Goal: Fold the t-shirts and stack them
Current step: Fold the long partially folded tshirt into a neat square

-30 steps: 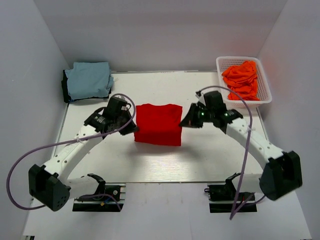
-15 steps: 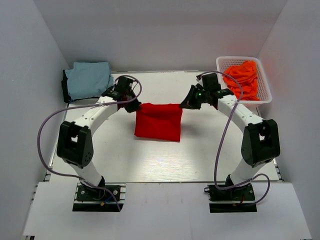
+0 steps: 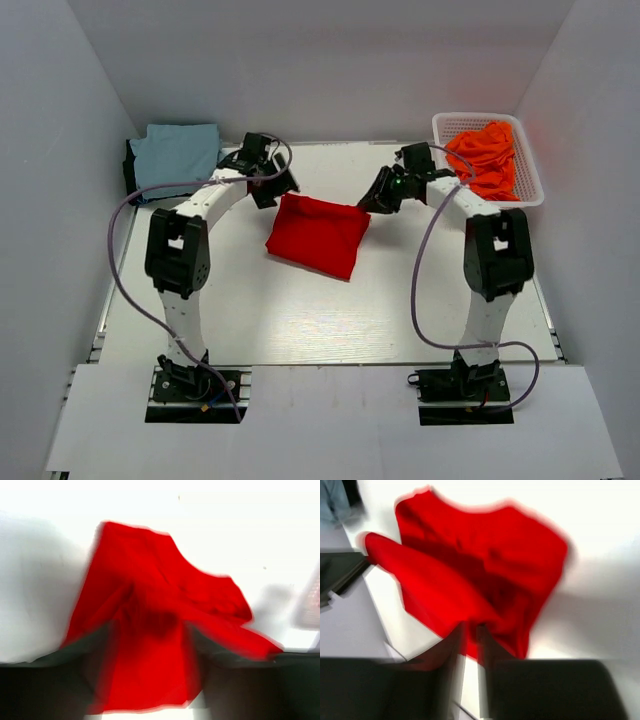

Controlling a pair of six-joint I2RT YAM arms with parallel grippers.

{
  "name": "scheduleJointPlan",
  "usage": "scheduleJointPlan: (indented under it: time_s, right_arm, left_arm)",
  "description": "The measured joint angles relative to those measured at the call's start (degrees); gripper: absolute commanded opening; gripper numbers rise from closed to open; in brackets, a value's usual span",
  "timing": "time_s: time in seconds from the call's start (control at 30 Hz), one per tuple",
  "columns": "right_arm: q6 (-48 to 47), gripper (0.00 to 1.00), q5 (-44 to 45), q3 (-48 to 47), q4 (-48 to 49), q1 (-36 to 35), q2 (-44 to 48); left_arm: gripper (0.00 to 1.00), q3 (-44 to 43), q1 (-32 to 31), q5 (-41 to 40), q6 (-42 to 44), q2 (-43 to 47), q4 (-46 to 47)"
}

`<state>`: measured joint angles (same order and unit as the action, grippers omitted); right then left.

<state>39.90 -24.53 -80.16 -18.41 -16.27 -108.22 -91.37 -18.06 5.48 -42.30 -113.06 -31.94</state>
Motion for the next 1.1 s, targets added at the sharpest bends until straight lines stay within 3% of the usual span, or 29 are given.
scheduleJointPlan:
  time_s: [0.07,0.1,0.2,0.27,0.33,0.63,0.8,1.1]
  right_arm:
    - [0.5,0.88,0.1,-6.0,-1.0,0.9,-5.2]
    - [0.4,0.9,0.3,-9.9,-1.7,1.4,-7.7]
    - [-0.9,0.9,1.7,-19.4,-2.3,2.5,-11.8]
    - [-1.6,0.9,2.5,-20.9,-2.1,2.8,-10.9]
    - [-2.9,0.9,2.8,-18.9,-1.6,2.6,-8.2]
    - [-7.4,0.9,3.7,4.4,-1.4,-0.3,9.0]
    - [-8.9,0.9,4.3,8.8,-2.0,0.0,12.8]
    - [-11.4,0.9,5.7,15.3,-3.6,0.1,20.0]
  left_arm:
    - [1.0,-6.2,0.7,0.3,1.4,-4.4,-1.7]
    - [1.0,-11.4,1.0,0.7,2.1,-7.6,-3.1]
    - [1.0,-26.0,1.5,0.3,5.1,-15.8,-6.3]
    - [1.0,-29.3,1.9,0.1,7.8,-17.6,-6.8]
    - [1.0,-26.7,2.0,0.1,11.1,-16.1,-7.0]
    - [0.99,5.9,0.6,2.8,23.5,-2.1,-6.2]
    - [0.86,6.2,-0.3,1.4,26.9,-2.8,-6.3]
    - [0.84,0.2,-1.3,-1.9,30.3,-8.0,-6.3]
